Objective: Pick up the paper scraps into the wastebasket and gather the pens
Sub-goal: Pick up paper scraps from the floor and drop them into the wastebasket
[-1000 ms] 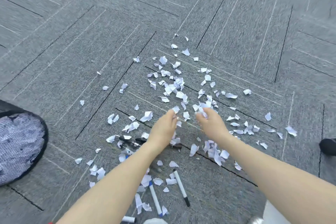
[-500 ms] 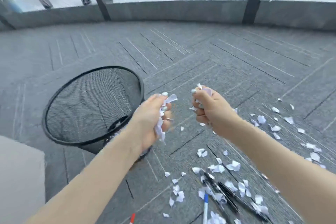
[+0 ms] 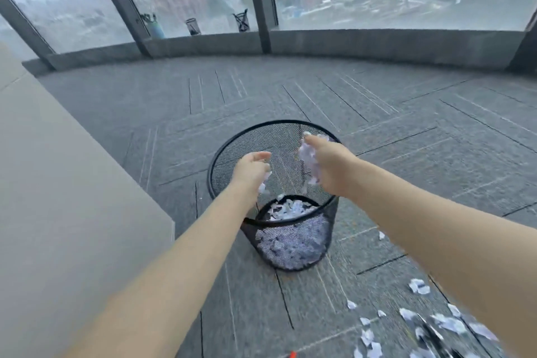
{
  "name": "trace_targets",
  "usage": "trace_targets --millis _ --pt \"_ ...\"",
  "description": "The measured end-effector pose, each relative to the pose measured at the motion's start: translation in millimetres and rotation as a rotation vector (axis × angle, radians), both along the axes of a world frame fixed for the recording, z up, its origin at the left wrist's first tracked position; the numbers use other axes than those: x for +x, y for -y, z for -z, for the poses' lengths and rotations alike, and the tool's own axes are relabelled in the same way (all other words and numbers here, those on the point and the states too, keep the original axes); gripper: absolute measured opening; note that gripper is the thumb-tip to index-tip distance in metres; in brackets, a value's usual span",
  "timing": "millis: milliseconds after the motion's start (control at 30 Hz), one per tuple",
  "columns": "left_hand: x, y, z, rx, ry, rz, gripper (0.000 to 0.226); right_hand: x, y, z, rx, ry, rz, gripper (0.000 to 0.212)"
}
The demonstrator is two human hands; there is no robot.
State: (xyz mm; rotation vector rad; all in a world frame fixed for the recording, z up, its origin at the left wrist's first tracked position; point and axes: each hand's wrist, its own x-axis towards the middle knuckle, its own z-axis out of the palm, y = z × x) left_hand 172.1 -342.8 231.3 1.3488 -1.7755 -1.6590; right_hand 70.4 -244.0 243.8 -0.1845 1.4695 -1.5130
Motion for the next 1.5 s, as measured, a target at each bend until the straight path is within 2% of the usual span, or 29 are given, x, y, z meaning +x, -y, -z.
trace_targets --millis 67,133,200,300,400,500,600,733,833,1000,1067,1133,1200,1233,1367,1400,1433,1500 --pt "5.3 4.1 1.9 -0.064 0.018 0.043 0.021 -4.0 -7.6 5.5 0.004 0.045 -0.046 0.045" --pt "8.4 2.7 4.0 -0.122 0.042 0.087 0.017 -5.5 -10.9 6.7 0.048 -0.013 -0.05 0.05" --pt "8.5 -0.1 7.5 -0.157 0.07 0.14 0.025 -4.6 -9.6 8.3 0.052 -0.095 -0.012 0.037" --pt "7.4 -2.4 15.3 -0.146 0.076 0.171 0.037 0.5 -8.9 10.0 0.02 -0.12 0.042 0.023" --pt "6.5 -1.6 20.1 -0.188 0.073 0.188 0.024 1.9 -11.3 12.3 0.025 -0.156 0.097 0.026" --pt "7.6 0.5 23.6 -0.233 0.096 0.183 0.017 1.3 -10.7 14.7 0.028 -0.14 0.089 0.009" --pt "7.0 0.9 23.9 -0.224 0.093 0.153 0.016 1.4 -11.2 16.3 0.027 -0.137 0.084 0.018" --pt "5.9 0.5 22.6 -0.233 0.055 0.119 0.011 -1.1 -13.9 16.5 -0.024 0.006 0.161 0.04" --pt "6.2 -2.8 20.2 -0.259 0.013 0.117 0.013 -0.4 -13.5 16.9 -0.017 0.057 0.209 0.038" --pt "12.9 -13.4 11.0 -0.297 -0.087 0.078 0.019 2.1 -20.3 13.3 -0.141 0.198 0.277 0.037" --pt "19.2 -21.8 4.9 -0.454 -0.064 0.173 0.018 2.7 -26.1 13.1 -0.16 0.204 0.288 0.039" --pt "22.1 -35.4 -1.4 -0.614 -0.057 0.451 0.026 4.3 -30.8 9.3 -0.187 0.215 0.264 0.049" --pt "18.5 -49.9 -4.4 -0.673 -0.028 0.756 0.037 6.4 -31.9 1.4 -0.255 0.263 0.238 0.062" --pt "15.5 -54.2 -4.3 -0.7 0.031 0.839 0.04 8.1 -31.8 -4.2 -0.28 0.284 0.231 0.067" --pt "16.1 -48.0 -3.4 -0.781 0.433 0.8 0.043 14.6 -31.9 -23.2 -0.276 0.23 0.196 0.074" --pt "19.4 -45.3 -3.4 -0.786 0.482 0.79 0.044 16.1 -31.5 -26.1 -0.272 0.213 0.187 0.075" --pt "22.9 -44.5 -4.5 -0.795 0.472 0.784 0.045 18.0 -31.2 -28.3 -0.272 0.209 0.182 0.075" --pt "28.2 -47.8 -8.9 -0.896 0.314 0.79 0.048 20.5 -29.7 -29.8 -0.293 0.232 0.191 0.075"
